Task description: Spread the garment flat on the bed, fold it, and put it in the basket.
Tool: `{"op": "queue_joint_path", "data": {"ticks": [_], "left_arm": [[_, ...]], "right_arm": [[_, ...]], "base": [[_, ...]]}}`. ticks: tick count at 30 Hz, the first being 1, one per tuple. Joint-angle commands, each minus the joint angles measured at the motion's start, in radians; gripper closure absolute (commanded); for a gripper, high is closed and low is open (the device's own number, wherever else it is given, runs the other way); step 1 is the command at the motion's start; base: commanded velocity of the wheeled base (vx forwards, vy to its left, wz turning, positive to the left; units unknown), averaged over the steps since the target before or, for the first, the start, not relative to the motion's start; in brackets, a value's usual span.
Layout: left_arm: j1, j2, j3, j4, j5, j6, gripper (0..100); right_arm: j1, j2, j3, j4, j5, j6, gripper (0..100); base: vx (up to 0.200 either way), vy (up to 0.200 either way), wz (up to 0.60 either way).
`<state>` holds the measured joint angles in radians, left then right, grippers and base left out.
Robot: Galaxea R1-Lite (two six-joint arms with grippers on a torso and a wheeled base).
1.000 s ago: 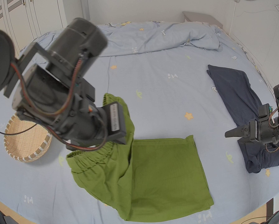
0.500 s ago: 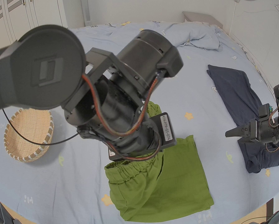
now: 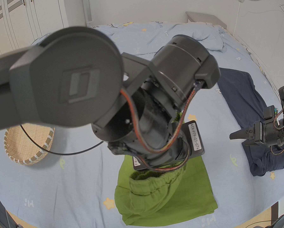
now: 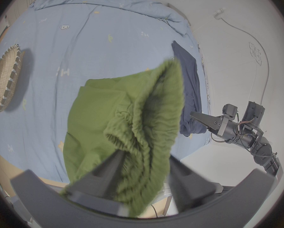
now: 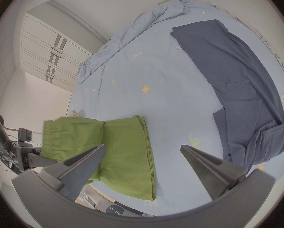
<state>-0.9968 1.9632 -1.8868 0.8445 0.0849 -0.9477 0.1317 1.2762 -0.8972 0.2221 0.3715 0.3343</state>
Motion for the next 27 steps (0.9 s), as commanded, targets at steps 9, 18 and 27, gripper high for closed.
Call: {"op": "queue_joint_path", "data": {"ticks": [9,18,27], "left_arm": [[-0.088,0.077,-0.113,-0.001,-0.001,-0.056,0],[0.084,-0.010,0.017,0.001,-0.017,-0.068,0],[0.443,-0.037,0.238,-0.008,-0.263,0.116,0]], "right_arm": [[-0.004,0.003,0.001,-0.003,-0.025,0.000,0],[0.057,0.009,0.004,-0.004,-0.052,0.008,0],[0.223,-0.015,0.004,-0.006,0.037,0.088,0]], "base": [[0.000,0.000,0.00],[0.000,0.000,0.00],[0.000,0.000,0.00]]}}
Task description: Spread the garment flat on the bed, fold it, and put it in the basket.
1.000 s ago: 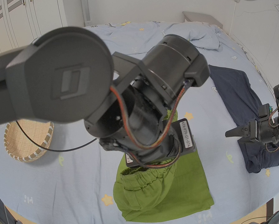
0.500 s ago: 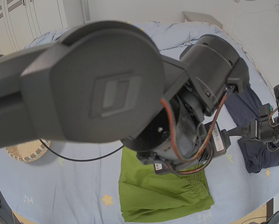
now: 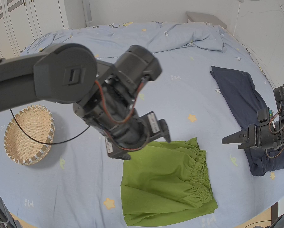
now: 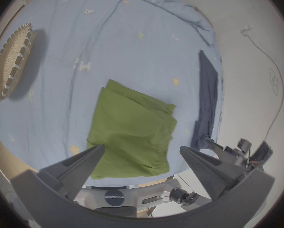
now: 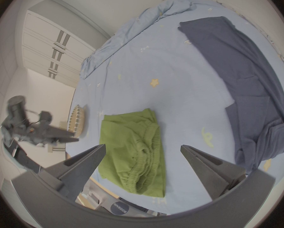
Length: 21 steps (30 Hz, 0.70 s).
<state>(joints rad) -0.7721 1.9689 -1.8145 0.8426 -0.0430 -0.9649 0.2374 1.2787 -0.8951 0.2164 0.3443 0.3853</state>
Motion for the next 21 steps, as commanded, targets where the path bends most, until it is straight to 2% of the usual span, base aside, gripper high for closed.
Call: {"op": "queue_joint_path", "data": {"ticks": [1,2,3,4,5,7,9,10,12,14,17,21], "left_arm": [[0.254,-0.047,0.202,-0.017,-0.164,0.189,0],[0.254,-0.047,0.202,-0.017,-0.164,0.189,0],[0.297,-0.062,0.268,-0.053,-0.193,0.261,0],[0.300,-0.064,0.274,-0.057,-0.195,0.268,0],[0.349,-0.087,0.400,-0.165,-0.242,0.376,0],[0.379,-0.104,0.515,-0.292,-0.267,0.449,0],[0.415,-0.122,0.701,-0.550,-0.308,0.535,0],[0.429,-0.124,0.822,-0.735,-0.348,0.575,0],[0.427,-0.113,0.977,-0.997,-0.399,0.592,0],[0.415,-0.087,1.072,-1.171,-0.406,0.589,0],[0.399,-0.064,1.120,-1.255,-0.410,0.577,0],[0.396,-0.071,1.124,-1.261,-0.462,0.535,0]], "right_arm": [[0.131,-0.016,0.001,0.000,0.079,0.040,0],[0.131,-0.016,0.001,0.000,0.079,0.040,0],[0.145,-0.007,-0.004,0.000,0.098,0.040,0],[0.146,-0.006,-0.005,0.000,0.099,0.038,0],[0.160,0.031,-0.015,-0.002,0.122,0.035,0],[0.169,0.053,-0.021,-0.003,0.137,0.032,0],[0.191,0.076,-0.027,-0.003,0.147,0.032,0],[0.209,0.085,-0.027,-0.005,0.147,0.030,0],[0.237,0.099,-0.022,-0.014,0.147,0.032,0],[0.256,0.119,-0.013,-0.038,0.147,0.032,0],[0.284,0.157,0.005,-0.078,0.150,0.032,0],[0.336,0.246,0.025,-0.152,0.151,0.032,0]], "base": [[0.000,0.000,0.00],[0.000,0.000,0.00],[0.000,0.000,0.00],[0.000,0.000,0.00],[0.000,0.000,0.00],[0.000,0.000,0.00],[0.000,0.000,0.00],[0.000,0.000,0.00],[0.000,0.000,0.00],[0.000,0.000,0.00],[0.000,0.000,0.00],[0.000,0.000,0.00]]}}
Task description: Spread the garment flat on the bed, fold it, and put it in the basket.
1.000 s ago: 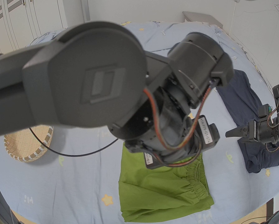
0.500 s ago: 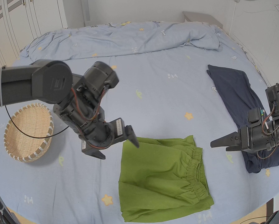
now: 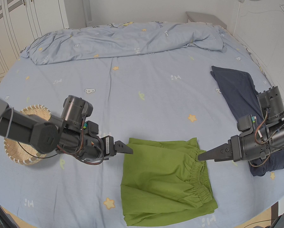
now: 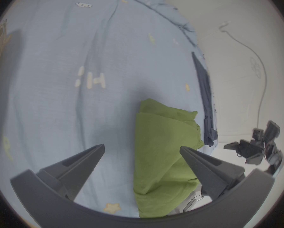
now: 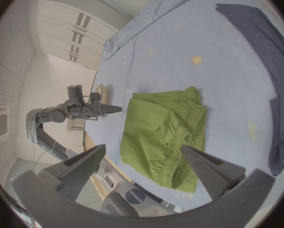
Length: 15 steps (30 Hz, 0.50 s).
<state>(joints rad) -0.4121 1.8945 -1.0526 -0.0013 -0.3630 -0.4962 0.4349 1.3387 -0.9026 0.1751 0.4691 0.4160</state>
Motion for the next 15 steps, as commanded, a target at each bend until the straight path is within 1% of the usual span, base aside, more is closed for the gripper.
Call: {"op": "queue_joint_path", "data": {"ticks": [1,2,3,6,8,11,15], "left_arm": [[0.035,-0.002,0.364,-0.418,-0.166,0.064,0],[0.029,-0.008,0.368,-0.418,-0.200,0.064,0],[0.024,-0.012,0.373,-0.418,-0.217,0.065,0],[0.022,-0.018,0.390,-0.418,-0.244,0.074,0],[0.022,-0.020,0.414,-0.421,-0.281,0.099,0],[0.027,-0.015,0.425,-0.421,-0.297,0.136,0],[0.021,-0.011,0.417,-0.421,-0.298,0.146,0]], "right_arm": [[0.153,0.200,0.033,-0.120,0.029,0.001,0],[0.173,0.218,0.031,-0.124,0.032,0.001,0],[0.183,0.229,0.030,-0.124,0.032,0.001,0],[0.203,0.252,0.030,-0.124,0.039,0.001,0],[0.214,0.287,0.025,-0.124,0.071,0.000,0],[0.214,0.326,0.022,-0.124,0.094,0.000,0],[0.199,0.356,0.045,-0.120,0.092,-0.002,0]], "base": [[0.000,0.000,0.00],[0.000,0.000,0.00],[0.000,0.000,0.00],[0.000,0.000,0.00],[0.000,0.000,0.00],[0.000,0.000,0.00],[0.000,0.000,0.00]]}}
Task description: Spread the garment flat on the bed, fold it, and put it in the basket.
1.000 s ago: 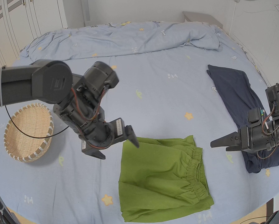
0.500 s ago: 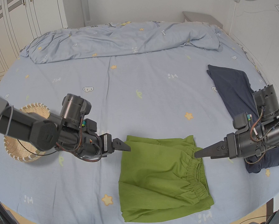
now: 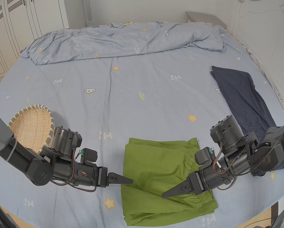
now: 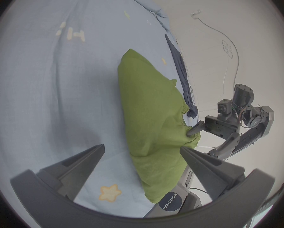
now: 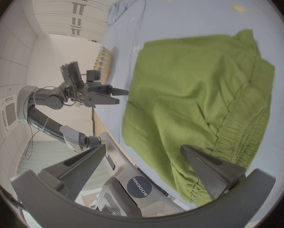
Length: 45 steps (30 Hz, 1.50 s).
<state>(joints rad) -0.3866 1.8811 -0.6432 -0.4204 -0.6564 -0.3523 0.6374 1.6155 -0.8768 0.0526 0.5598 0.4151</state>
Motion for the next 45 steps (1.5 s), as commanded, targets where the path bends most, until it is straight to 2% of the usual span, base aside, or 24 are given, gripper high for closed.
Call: {"op": "queue_joint_path", "data": {"ticks": [1,9,13,22,29,30,34,45], "left_arm": [[-0.005,0.003,0.007,-0.001,-0.005,0.003,0],[-0.032,0.039,-0.019,-0.044,-0.003,0.001,0],[-0.060,0.062,-0.019,-0.075,-0.003,-0.007,0],[-0.149,0.118,-0.032,-0.126,0.004,-0.008,0],[-0.167,0.125,-0.046,-0.129,0.004,-0.031,0],[-0.186,0.141,-0.082,-0.130,0.004,-0.066,0],[-0.213,0.168,-0.138,-0.130,0.009,-0.103,0],[-0.224,0.254,-0.179,-0.153,0.011,-0.109,0]], "right_arm": [[-0.005,0.080,0.021,0.003,0.003,-0.001,0],[-0.179,0.109,0.121,-0.003,0.008,-0.118,0],[-0.208,0.118,0.122,-0.003,0.038,-0.124,0],[-0.213,0.115,0.160,-0.059,0.078,-0.124,0],[-0.203,0.116,0.183,-0.108,0.084,-0.122,0],[-0.202,0.116,0.188,-0.123,0.097,-0.122,0],[-0.202,0.110,0.200,-0.128,0.118,-0.122,0],[-0.203,0.076,0.214,-0.146,0.149,-0.122,0]], "base": [[0.000,0.000,0.00],[0.000,0.000,0.00],[0.000,0.000,0.00],[0.000,0.000,0.00],[0.000,0.000,0.00],[0.000,0.000,0.00],[0.000,0.000,0.00],[0.000,0.000,0.00]]}}
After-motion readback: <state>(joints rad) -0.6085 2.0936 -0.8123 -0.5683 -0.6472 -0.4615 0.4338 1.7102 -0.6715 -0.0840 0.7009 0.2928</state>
